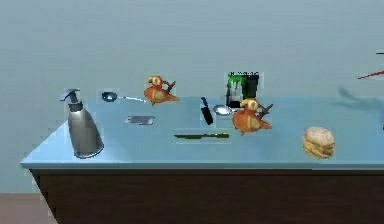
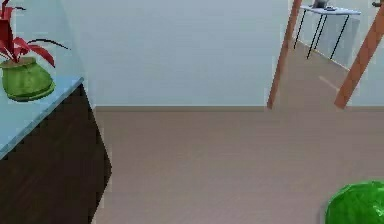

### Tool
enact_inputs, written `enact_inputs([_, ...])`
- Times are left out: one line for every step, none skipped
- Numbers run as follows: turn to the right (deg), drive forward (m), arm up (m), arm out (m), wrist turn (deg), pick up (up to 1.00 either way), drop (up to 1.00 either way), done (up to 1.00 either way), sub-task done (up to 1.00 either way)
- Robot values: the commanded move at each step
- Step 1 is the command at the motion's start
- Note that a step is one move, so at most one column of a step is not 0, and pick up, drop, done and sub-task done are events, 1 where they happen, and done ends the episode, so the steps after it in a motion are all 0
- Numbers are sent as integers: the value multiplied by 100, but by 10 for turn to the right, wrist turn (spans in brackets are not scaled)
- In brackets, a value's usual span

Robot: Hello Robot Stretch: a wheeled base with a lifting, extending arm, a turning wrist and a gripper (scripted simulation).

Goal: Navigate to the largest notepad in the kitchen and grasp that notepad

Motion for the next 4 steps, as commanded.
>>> enact_inputs([-450, 0, 0, 0, 0, 0, 0, 0, 0])
enact_inputs([-270, 0, 0, 0, 0, 0, 0, 0, 0])
enact_inputs([450, 0, 0, 0, 0, 0, 0, 0, 0])
enact_inputs([450, 0, 0, 0, 0, 0, 0, 0, 0])
